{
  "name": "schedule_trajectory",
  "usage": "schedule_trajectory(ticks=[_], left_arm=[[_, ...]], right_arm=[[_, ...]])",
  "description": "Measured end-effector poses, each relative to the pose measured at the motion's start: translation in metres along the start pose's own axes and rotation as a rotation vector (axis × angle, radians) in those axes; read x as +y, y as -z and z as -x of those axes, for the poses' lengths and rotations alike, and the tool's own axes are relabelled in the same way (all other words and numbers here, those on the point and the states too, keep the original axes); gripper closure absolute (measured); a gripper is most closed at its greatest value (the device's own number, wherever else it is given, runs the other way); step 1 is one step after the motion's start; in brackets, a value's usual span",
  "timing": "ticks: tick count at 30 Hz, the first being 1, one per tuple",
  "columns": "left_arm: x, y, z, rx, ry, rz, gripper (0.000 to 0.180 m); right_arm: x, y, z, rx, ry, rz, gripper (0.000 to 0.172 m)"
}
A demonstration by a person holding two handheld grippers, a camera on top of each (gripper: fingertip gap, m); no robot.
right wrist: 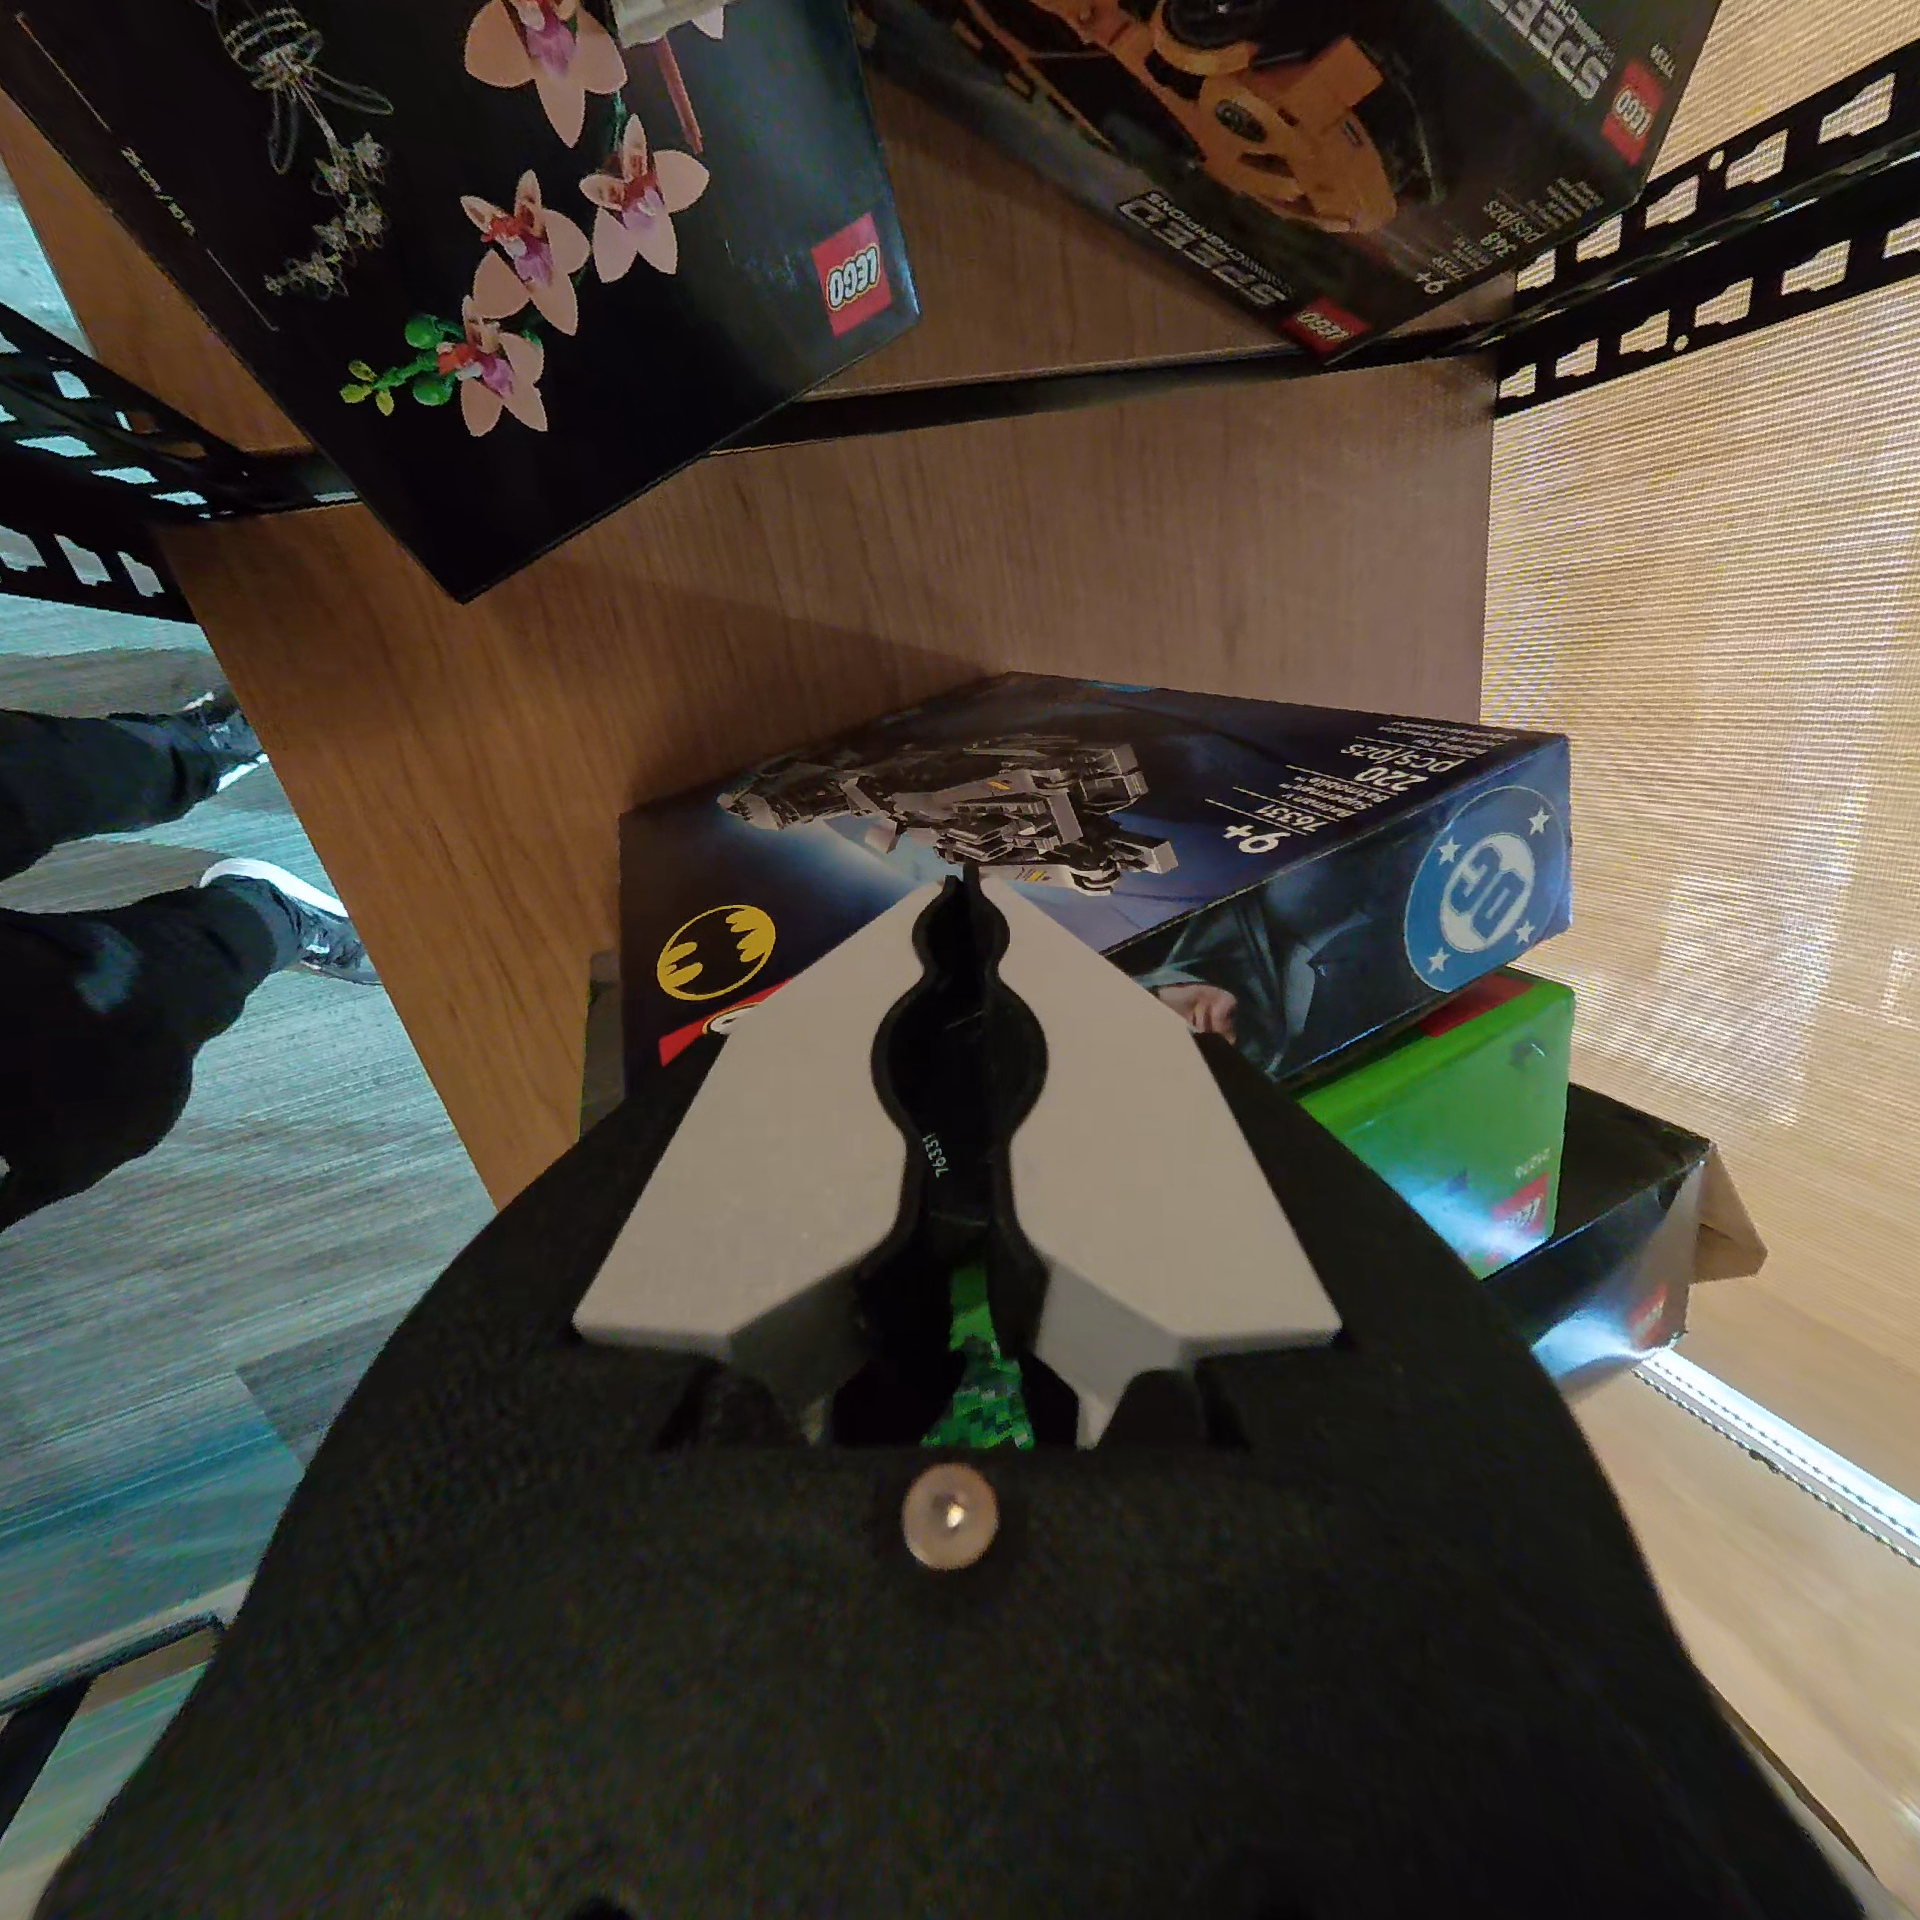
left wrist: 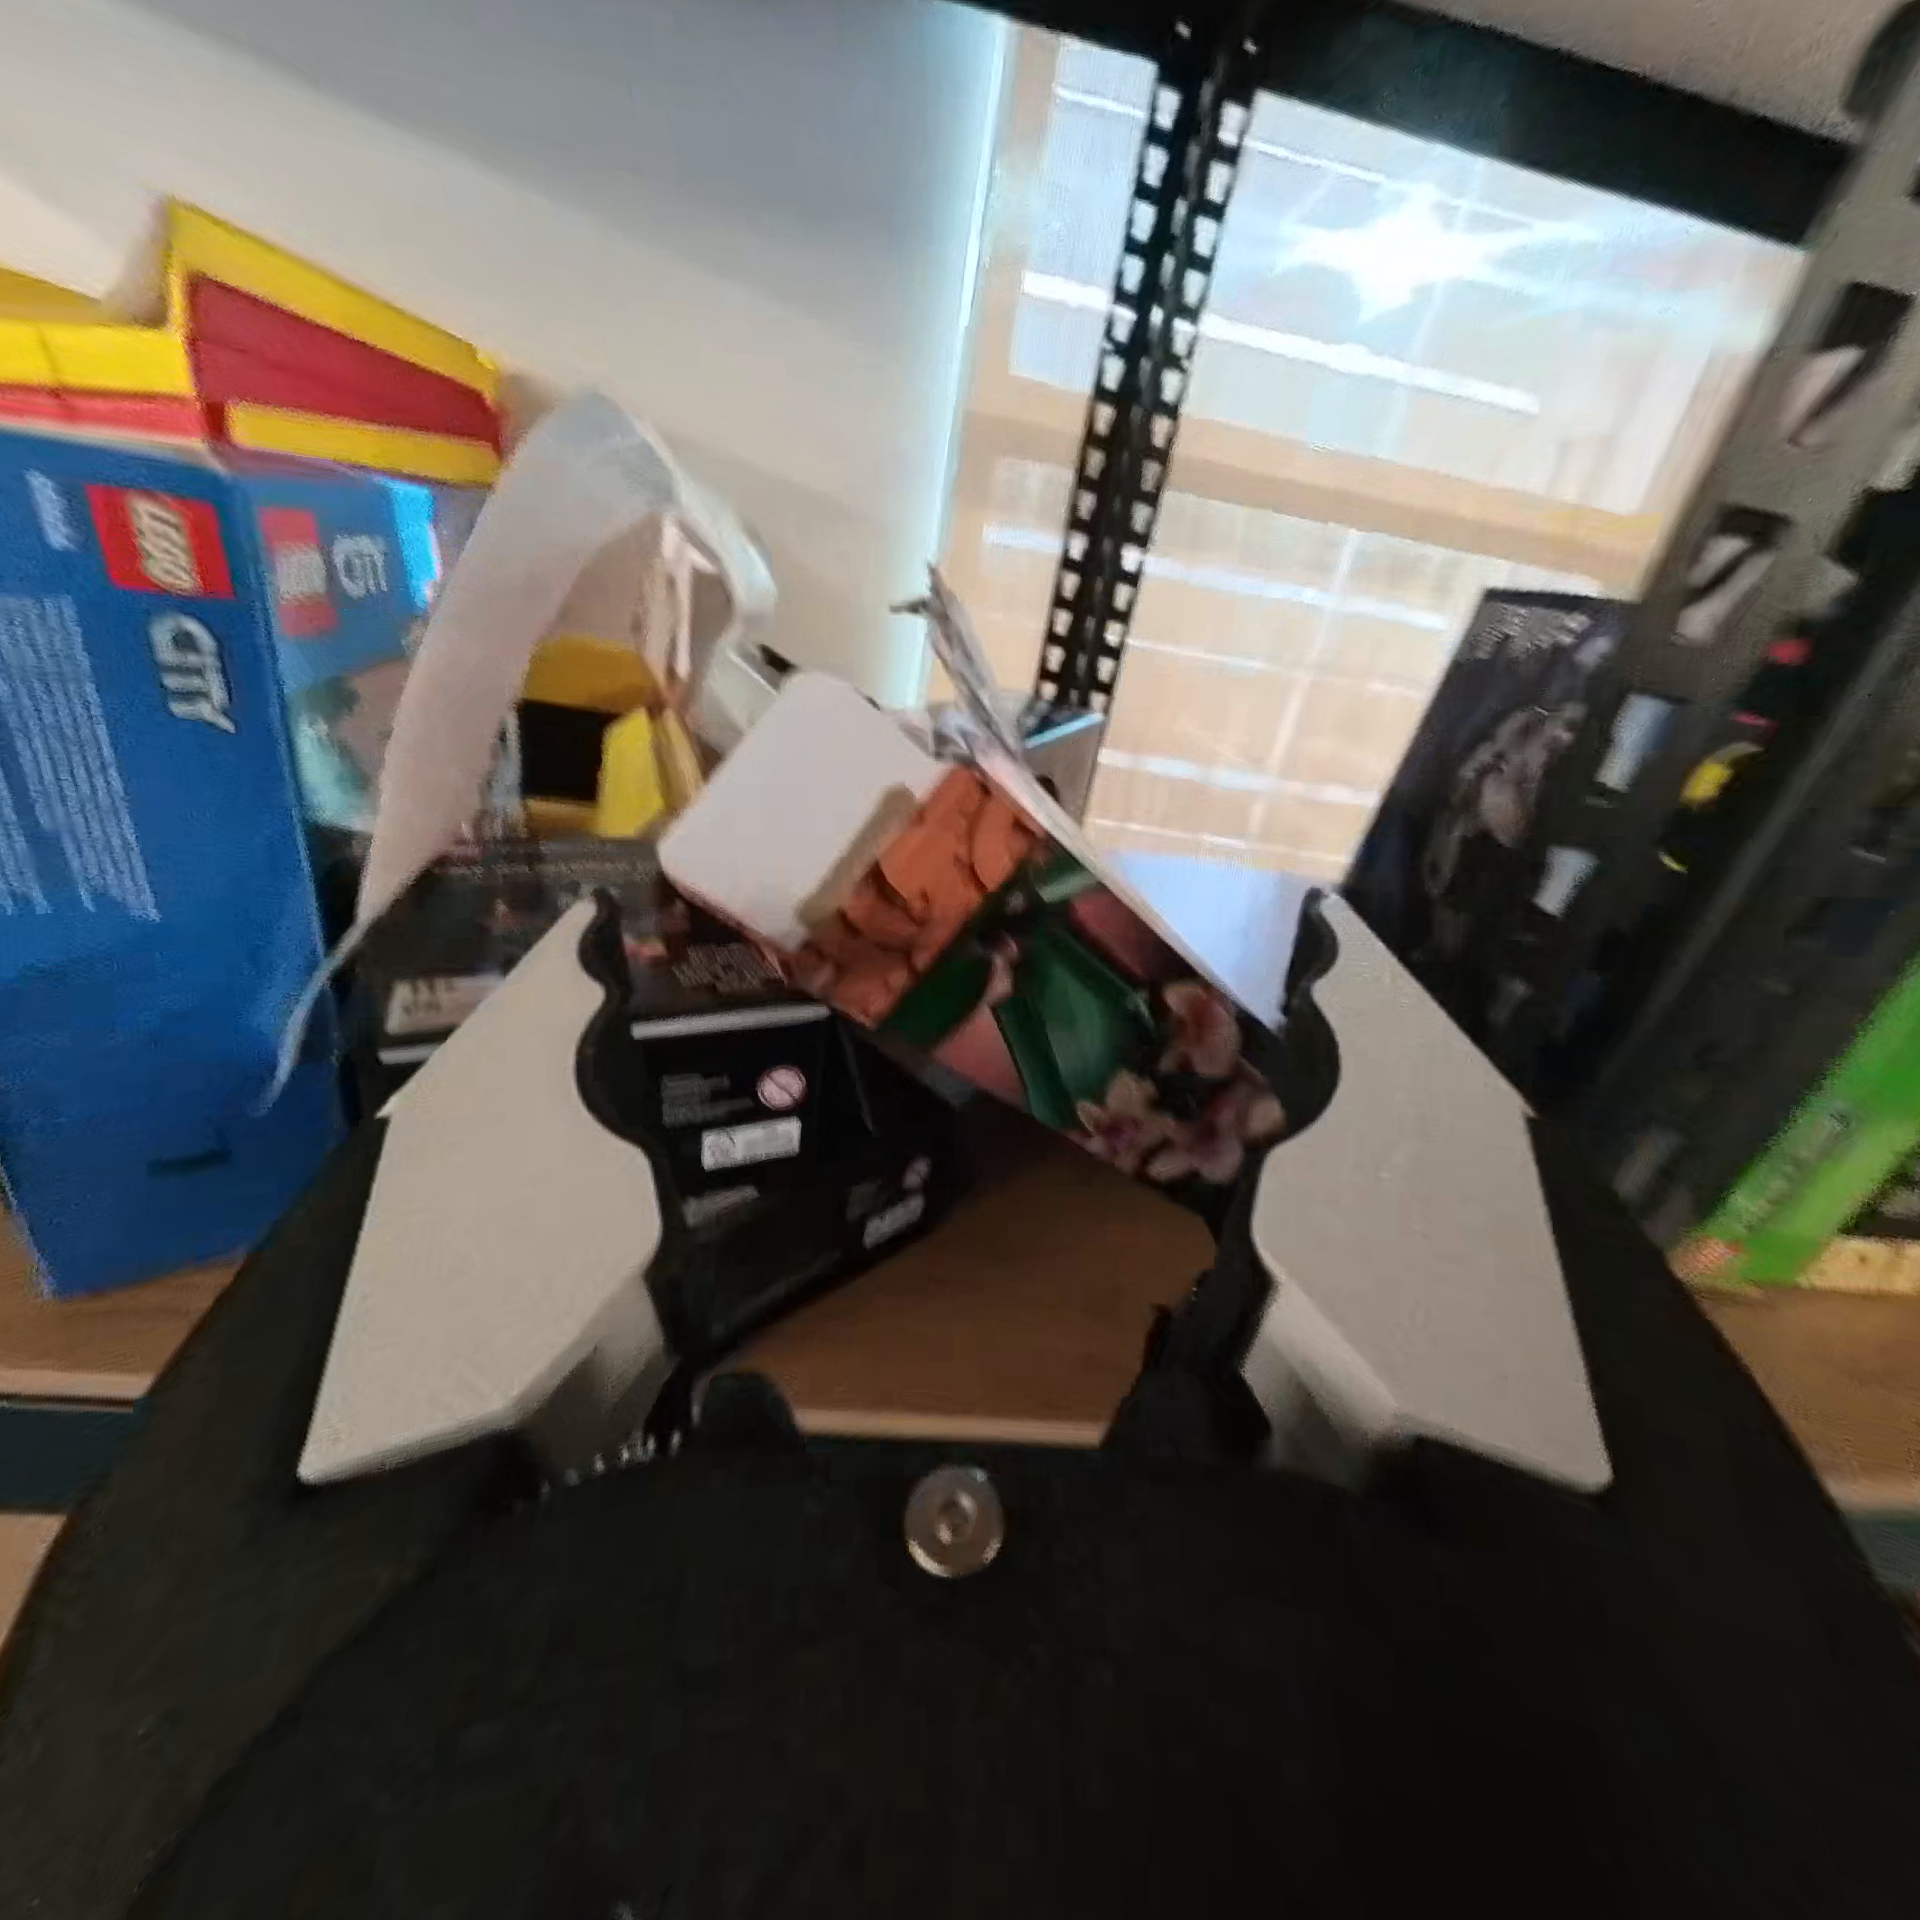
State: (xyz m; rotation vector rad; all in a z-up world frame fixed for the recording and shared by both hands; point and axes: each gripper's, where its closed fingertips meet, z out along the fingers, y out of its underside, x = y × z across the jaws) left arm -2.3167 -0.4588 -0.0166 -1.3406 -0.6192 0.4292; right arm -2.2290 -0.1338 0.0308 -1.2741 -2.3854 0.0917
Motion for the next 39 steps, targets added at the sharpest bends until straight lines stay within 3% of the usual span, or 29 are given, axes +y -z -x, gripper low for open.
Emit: schedule_trajectory(ticks=[2,6,9,11,16,22,27,33,39], left_arm=[[0.001,-0.019,0.011,-0.044,0.005,0.032,0.048],[-0.002,-0.042,0.014,-0.029,0.053,0.033,0.062],[-0.003,-0.055,0.007,-0.047,0.037,0.062,0.059],[-0.005,-0.062,0.004,-0.052,0.052,0.055,0.073],[-0.004,-0.074,0.007,-0.101,0.05,0.041,0.127],[0.011,-0.083,0.011,-0.035,0.062,0.111,0.16],[0.008,-0.084,0.019,-0.057,-0.039,0.153,0.175],[-0.033,-0.095,0.006,-0.064,-0.226,0.149,0.18],[-0.069,-0.131,-0.059,0.089,-0.462,0.128,0.18]], right_arm=[[0.0,0.0,0.0,0.01,0.003,0.002,0.172],[0.0,0.001,-0.001,0.026,0.008,-0.006,0.172],[0.0,0.001,-0.001,0.016,0.002,-0.028,0.172],[0.0,0.001,-0.001,0.01,0.003,-0.036,0.172],[-0.001,0.001,0.0,0.006,0.01,-0.047,0.172],[-0.001,0.001,0.0,0.003,0.017,-0.066,0.172],[-0.001,0.001,0.0,-0.006,0.016,-0.075,0.172],[-0.001,0.001,0.0,-0.011,0.013,-0.081,0.172],[-0.001,0.001,0.0,-0.012,0.006,-0.09,0.172]])
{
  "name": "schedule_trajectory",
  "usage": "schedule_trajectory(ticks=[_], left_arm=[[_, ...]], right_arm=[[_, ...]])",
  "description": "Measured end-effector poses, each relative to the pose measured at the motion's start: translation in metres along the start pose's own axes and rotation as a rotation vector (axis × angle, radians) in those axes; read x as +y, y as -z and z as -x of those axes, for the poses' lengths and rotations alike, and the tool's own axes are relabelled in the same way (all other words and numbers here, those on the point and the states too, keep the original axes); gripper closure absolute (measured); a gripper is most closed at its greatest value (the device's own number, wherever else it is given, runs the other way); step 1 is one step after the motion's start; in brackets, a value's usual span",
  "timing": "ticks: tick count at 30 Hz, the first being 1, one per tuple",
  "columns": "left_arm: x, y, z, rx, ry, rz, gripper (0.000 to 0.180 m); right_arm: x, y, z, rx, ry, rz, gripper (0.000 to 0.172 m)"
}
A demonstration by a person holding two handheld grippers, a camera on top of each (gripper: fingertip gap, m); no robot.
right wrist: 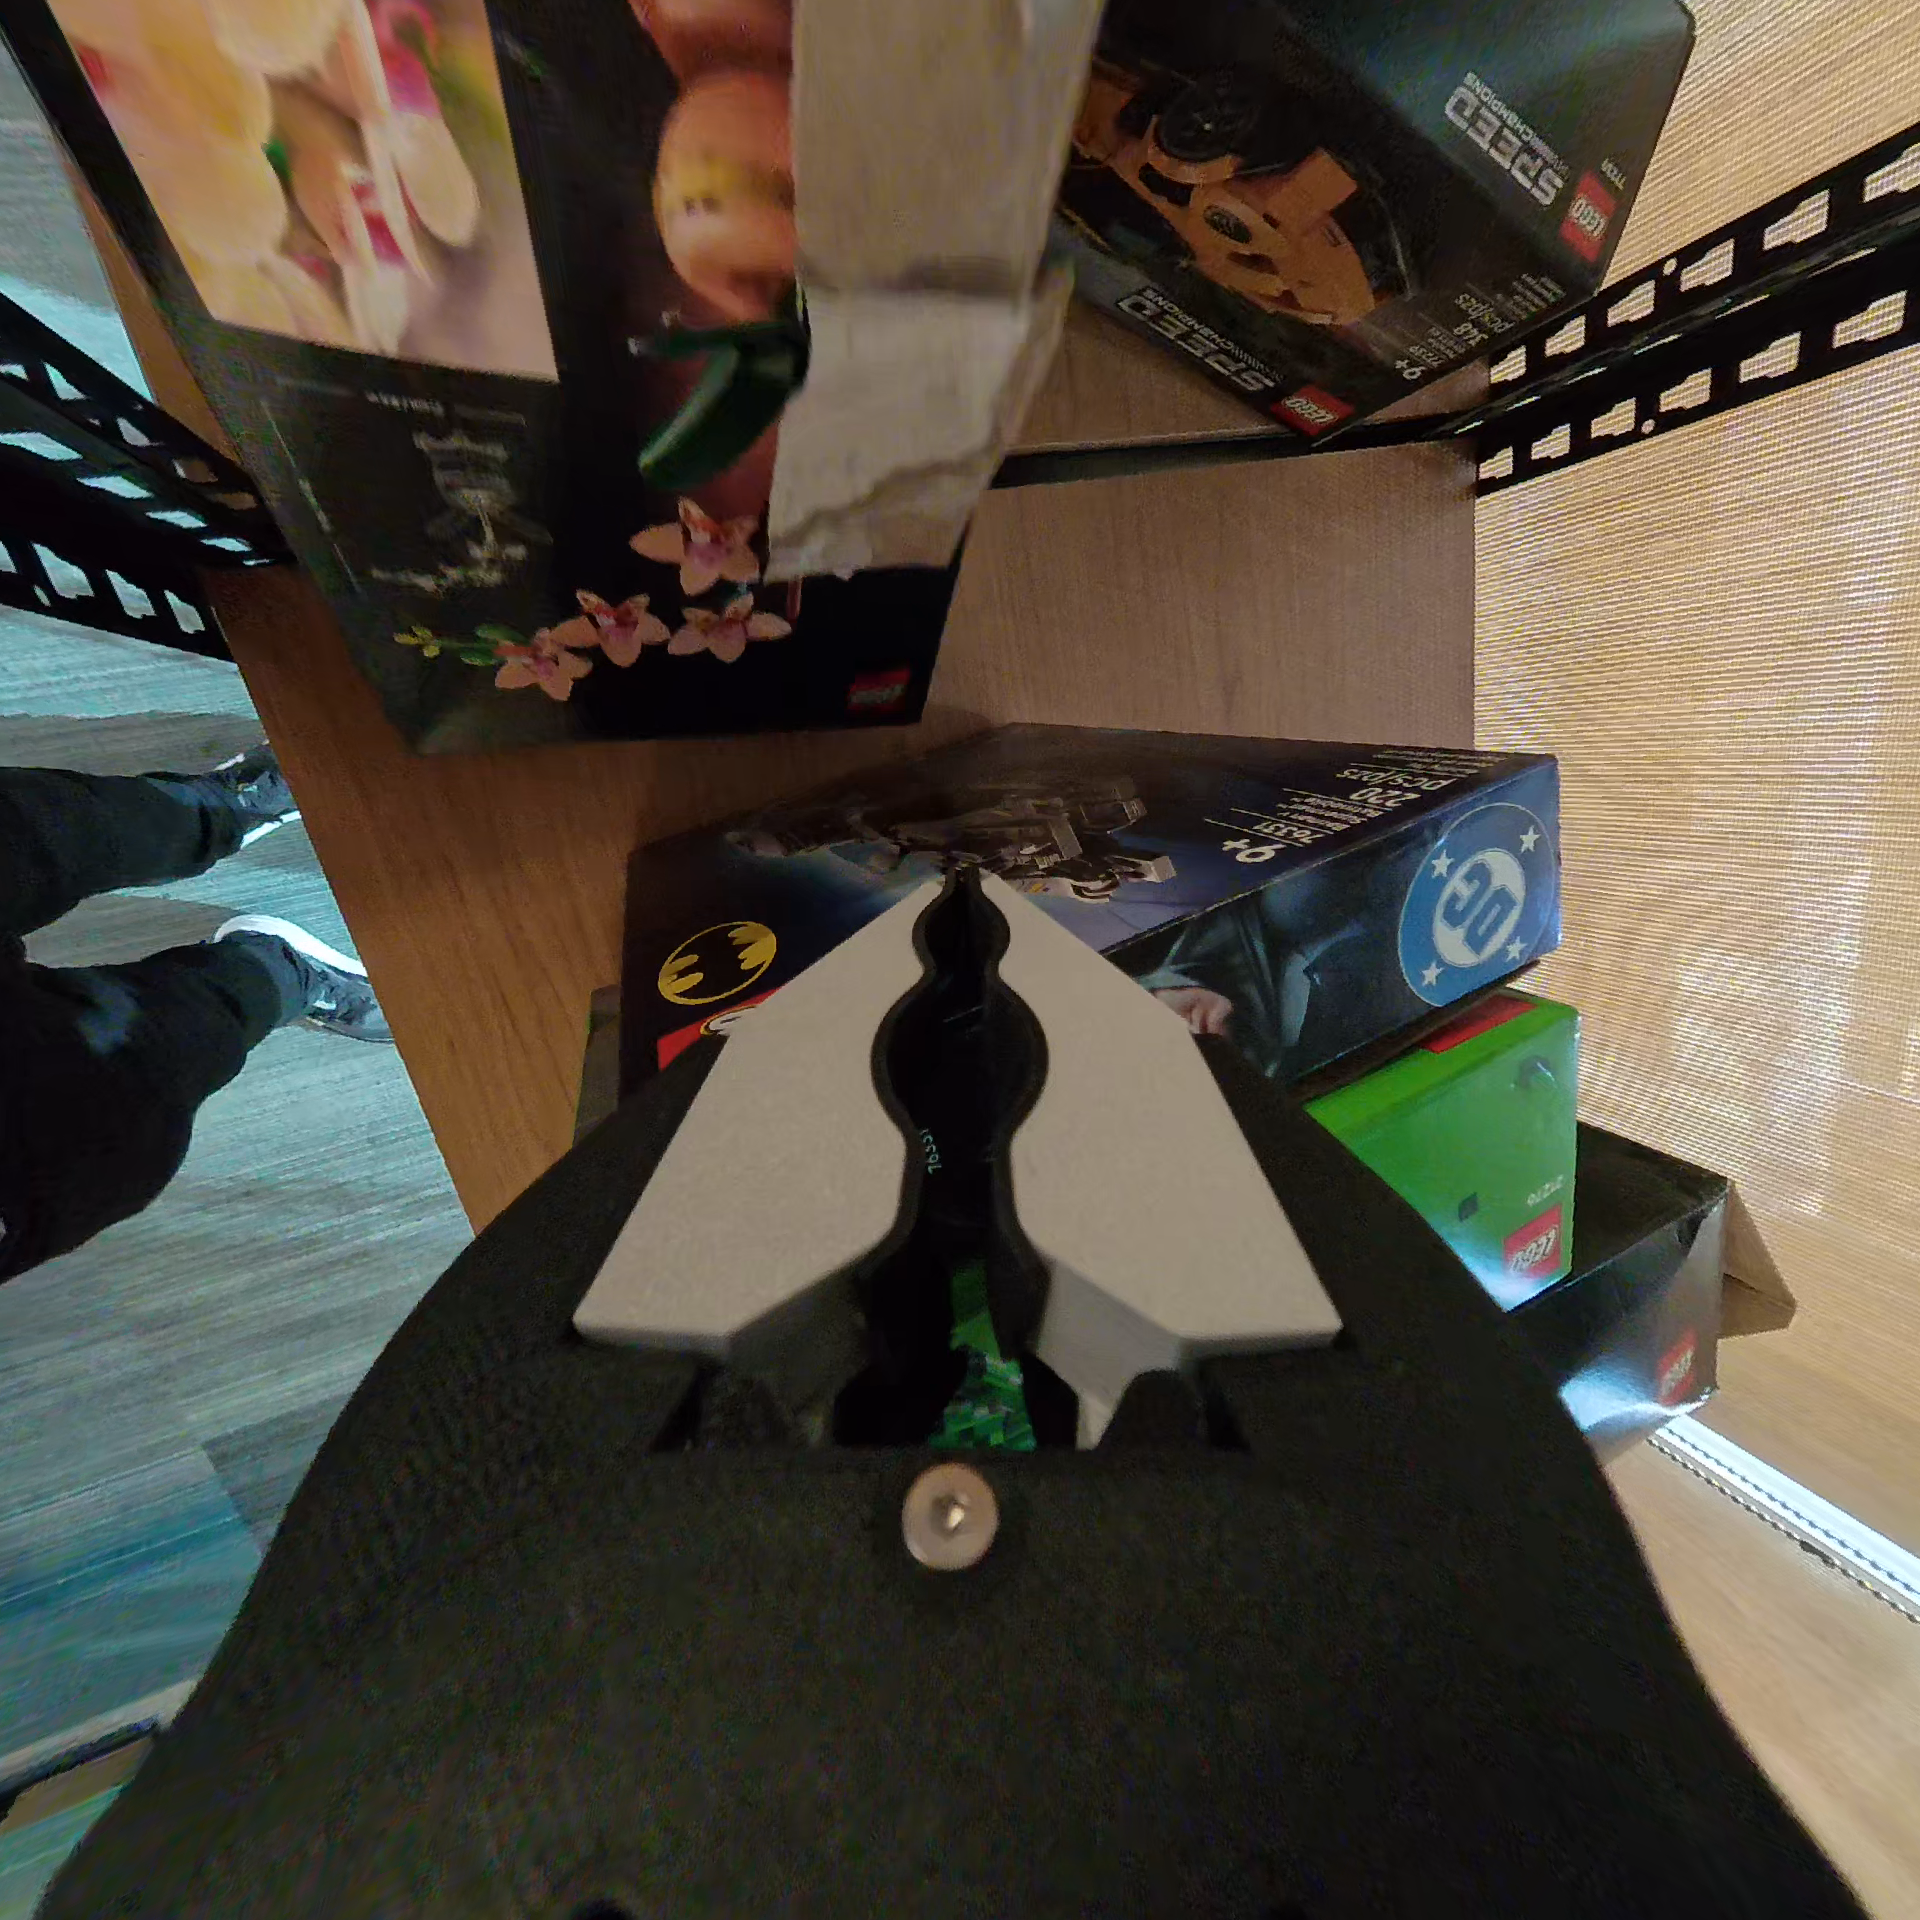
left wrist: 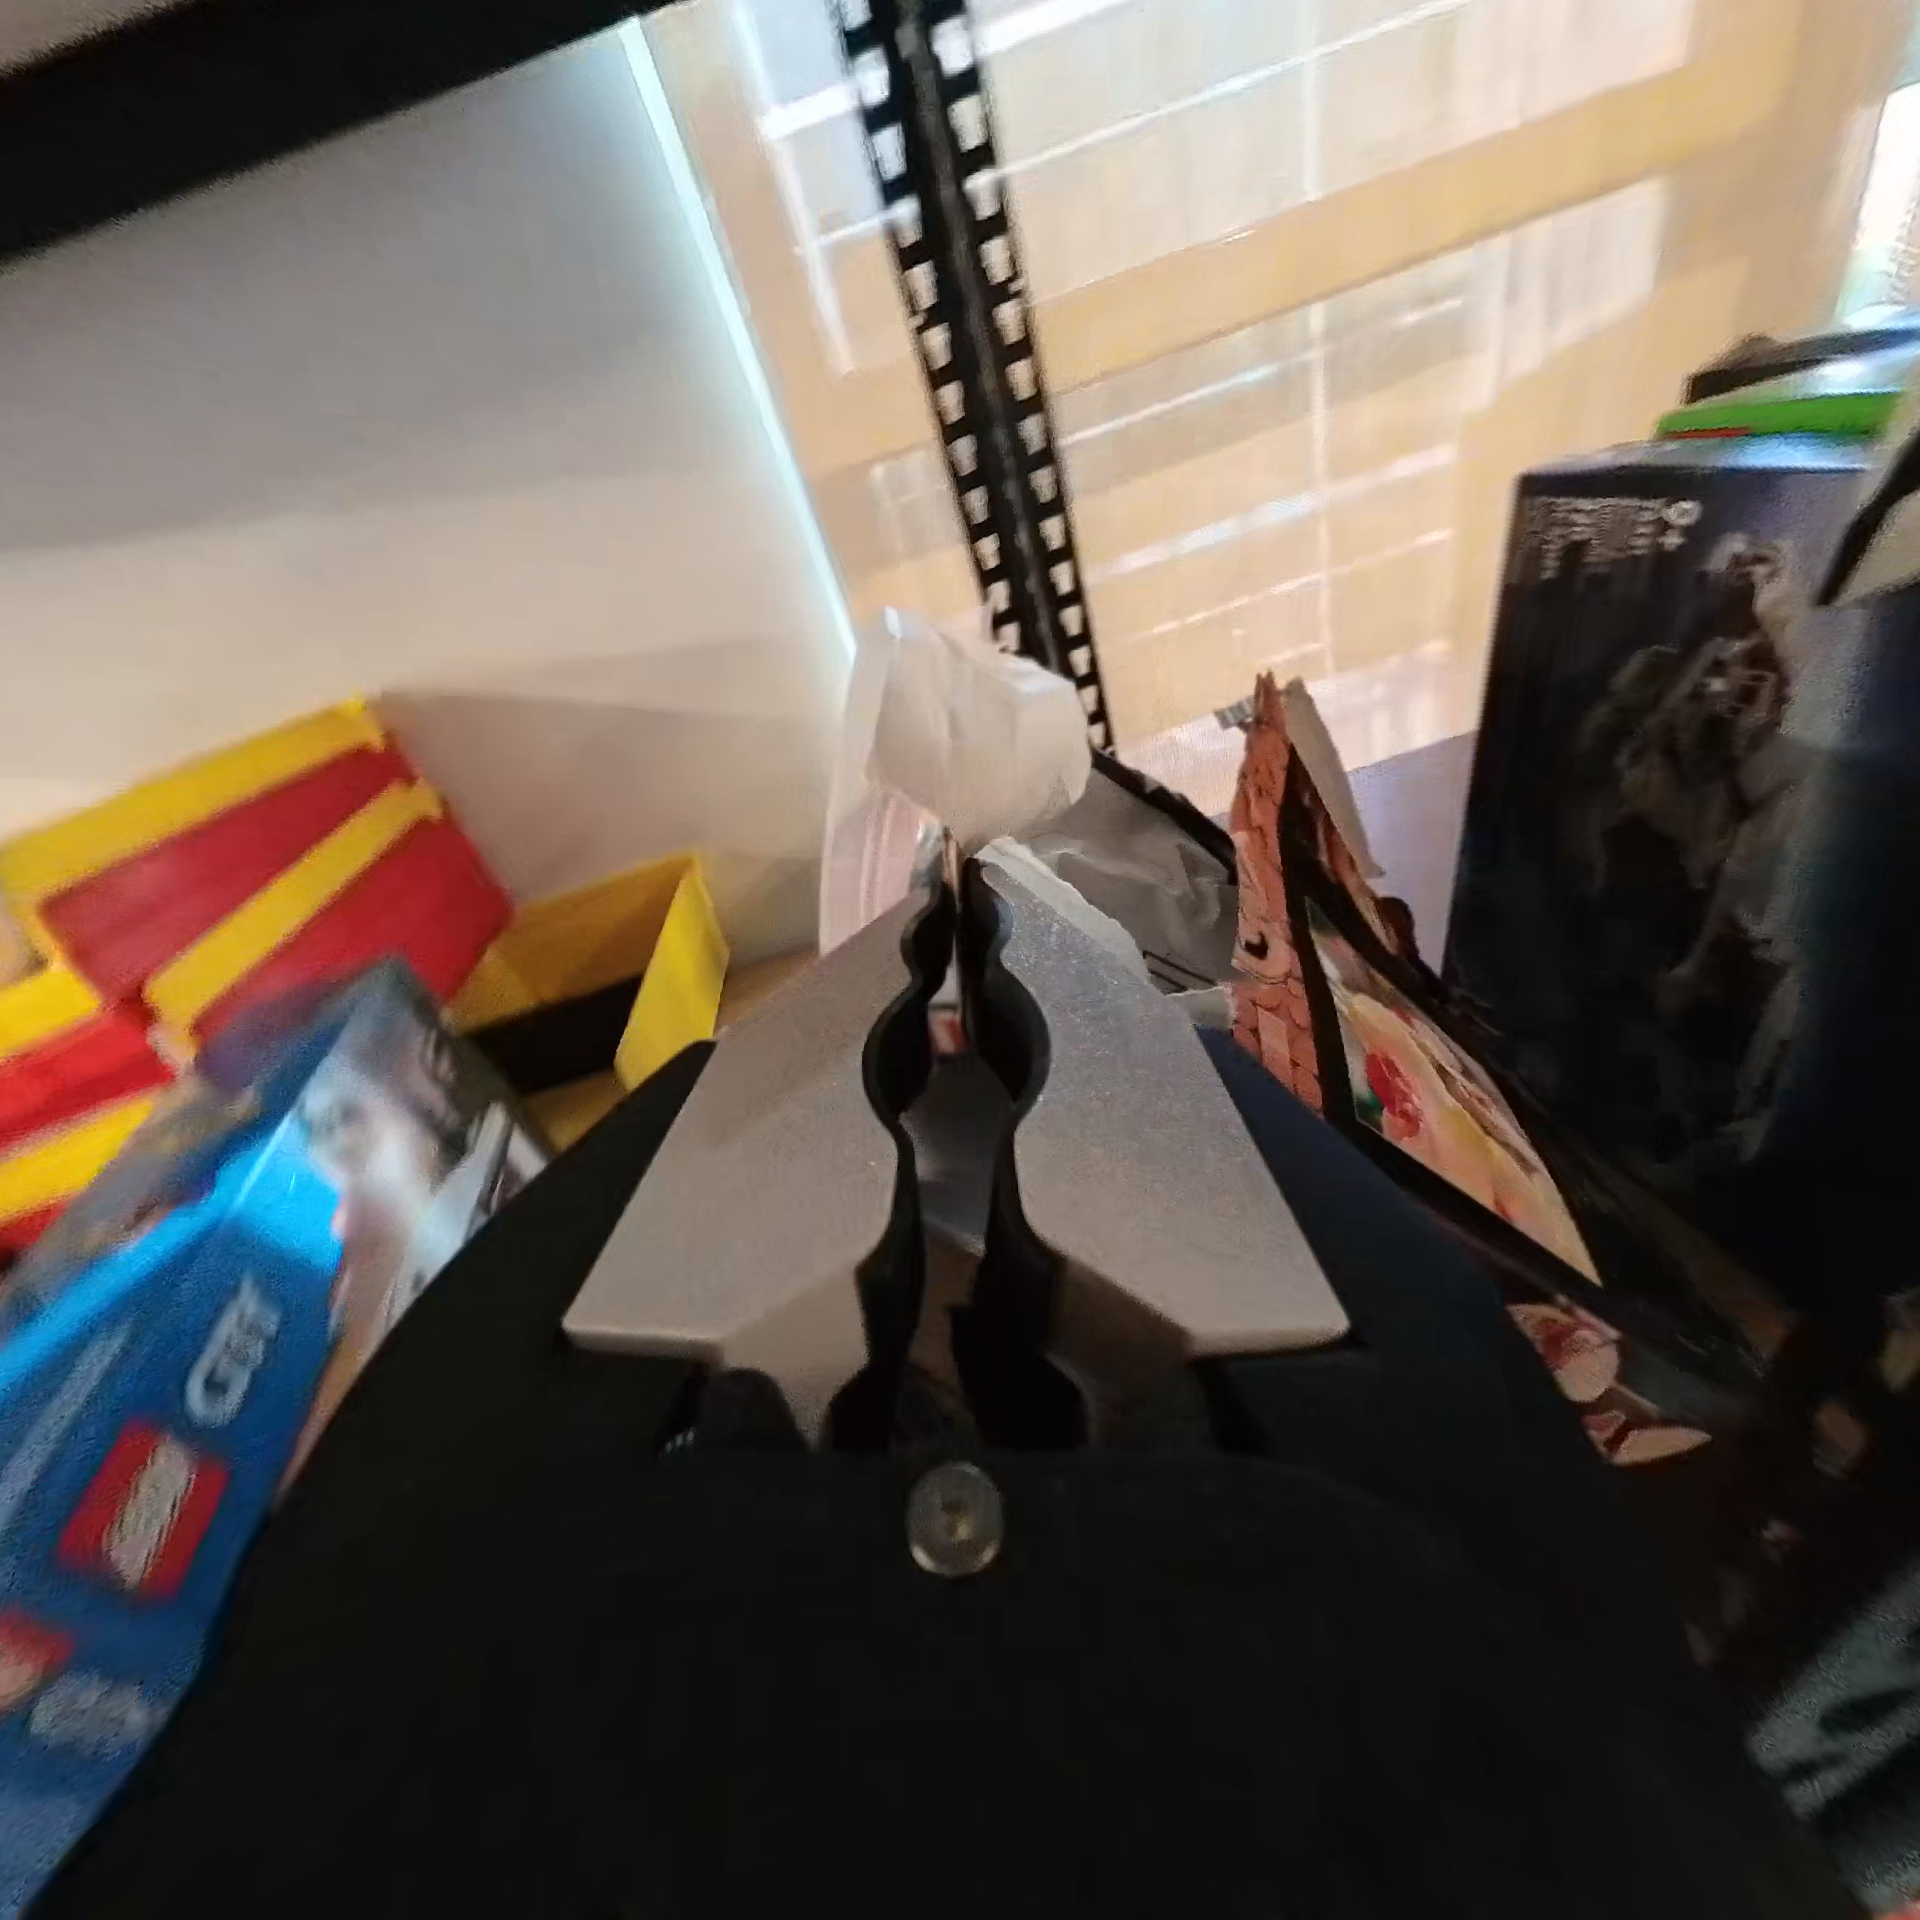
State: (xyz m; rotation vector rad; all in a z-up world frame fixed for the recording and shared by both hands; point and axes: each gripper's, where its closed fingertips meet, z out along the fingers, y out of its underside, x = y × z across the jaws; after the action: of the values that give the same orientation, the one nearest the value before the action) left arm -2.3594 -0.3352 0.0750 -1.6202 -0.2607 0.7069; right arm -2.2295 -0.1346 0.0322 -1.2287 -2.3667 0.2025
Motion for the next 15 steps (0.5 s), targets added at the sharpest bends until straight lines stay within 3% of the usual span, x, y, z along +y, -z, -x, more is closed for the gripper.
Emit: schedule_trajectory(ticks=[5,8,15], left_arm=[[-0.04,-0.027,-0.041,0.16,-0.195,-0.09,0.18],[-0.059,-0.033,-0.065,0.299,-0.193,-0.18,0.18],[-0.07,-0.025,-0.088,0.429,-0.187,-0.322,0.178]], right_arm=[[0.0,0.0,-0.001,-0.004,-0.016,-0.007,0.172],[0.0,0.001,-0.001,-0.017,-0.028,-0.019,0.172],[-0.001,0.001,0.0,-0.028,-0.041,-0.024,0.172]])
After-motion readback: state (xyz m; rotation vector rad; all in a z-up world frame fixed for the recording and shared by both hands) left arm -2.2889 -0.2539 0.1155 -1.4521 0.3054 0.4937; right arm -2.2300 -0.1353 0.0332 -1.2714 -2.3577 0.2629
